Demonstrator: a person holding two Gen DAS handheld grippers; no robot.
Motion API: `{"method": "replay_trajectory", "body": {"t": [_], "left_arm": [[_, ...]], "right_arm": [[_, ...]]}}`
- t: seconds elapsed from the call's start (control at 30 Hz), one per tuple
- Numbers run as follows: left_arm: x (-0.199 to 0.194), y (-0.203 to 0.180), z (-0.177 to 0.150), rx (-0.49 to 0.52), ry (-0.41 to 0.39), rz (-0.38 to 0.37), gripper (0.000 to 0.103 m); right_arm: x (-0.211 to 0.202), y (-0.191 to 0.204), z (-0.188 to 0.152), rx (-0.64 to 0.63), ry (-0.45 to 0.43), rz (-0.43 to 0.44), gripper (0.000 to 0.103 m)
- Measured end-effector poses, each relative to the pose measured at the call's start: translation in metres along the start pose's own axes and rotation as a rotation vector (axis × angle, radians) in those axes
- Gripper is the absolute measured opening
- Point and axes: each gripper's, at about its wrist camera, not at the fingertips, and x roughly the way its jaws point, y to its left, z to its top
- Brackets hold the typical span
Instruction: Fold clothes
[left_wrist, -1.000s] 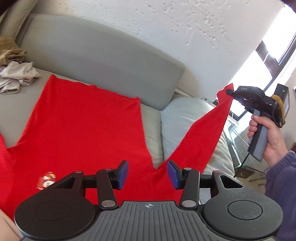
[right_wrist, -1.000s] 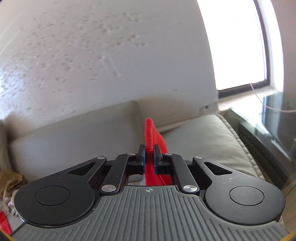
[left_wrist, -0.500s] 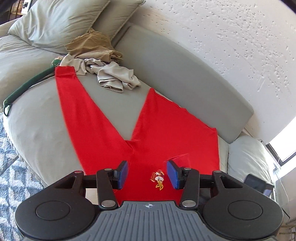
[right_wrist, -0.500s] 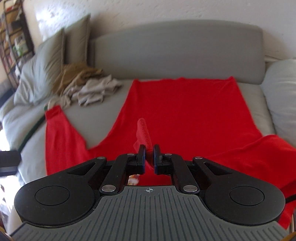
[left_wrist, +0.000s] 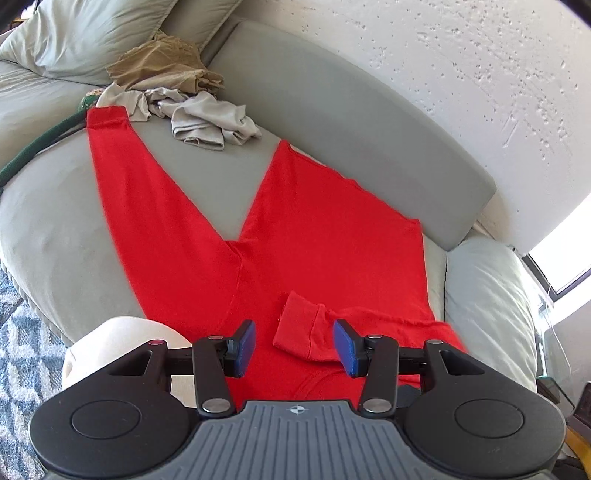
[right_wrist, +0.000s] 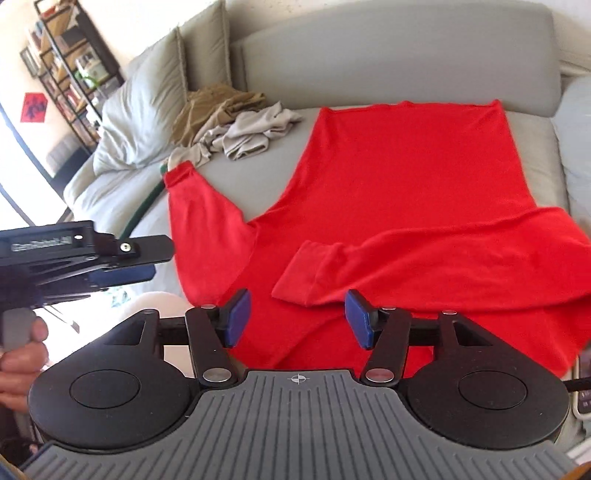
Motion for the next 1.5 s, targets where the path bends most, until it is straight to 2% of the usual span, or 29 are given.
{"method": "replay_trajectory", "body": {"t": [0.2,0.23,0.33,0.43,0.5,0.63,0.8,0.87,0.97,1.2,1.47,1.5], "left_arm": [[0.052,-0.014,0.001,0.071,0.066,0.040,0.040],[0.062,-0.016,0.003,0.093,0.070,0.054,0.036],[0.097,-0.025,0.008,0.204,0.102,0.115,0.036],[0.125,-0.031,0.004,0.342,0.126,0.135,0.034],[0.139,-0.033,-0.001,0.399,0.145,0.137,0.032],[0.146,-0.030,-0.008,0.420,0.130,0.103,0.032],[0.148,-0.039,-0.014,0.510,0.131,0.086,0.018],[0.148,-0.044,-0.017,0.552,0.131,0.085,0.007],[0.140,-0.049,-0.018,0.557,0.094,0.100,0.005],[0.089,-0.058,-0.009,0.553,-0.093,0.063,0.005],[0.064,-0.042,0.027,0.430,-0.138,0.024,0.005],[0.066,-0.036,0.031,0.410,-0.121,0.034,0.005]], "right_arm": [[-0.036,-0.042,-0.034,0.145,-0.107,-0.109,0.060],[-0.037,-0.047,-0.038,0.186,-0.116,-0.111,0.060],[-0.036,-0.060,-0.049,0.266,-0.101,-0.086,0.059],[-0.036,-0.063,-0.053,0.264,-0.089,-0.078,0.059],[-0.035,-0.064,-0.053,0.265,-0.092,-0.077,0.059],[-0.035,-0.068,-0.054,0.274,-0.087,-0.077,0.059],[-0.032,-0.074,-0.056,0.298,-0.075,-0.079,0.059],[-0.030,-0.076,-0.057,0.307,-0.070,-0.081,0.059],[-0.030,-0.076,-0.057,0.312,-0.067,-0.084,0.059],[-0.032,-0.070,-0.056,0.290,-0.071,-0.091,0.059],[-0.036,-0.062,-0.056,0.257,-0.072,-0.100,0.059],[-0.037,-0.061,-0.056,0.255,-0.072,-0.101,0.059]]}}
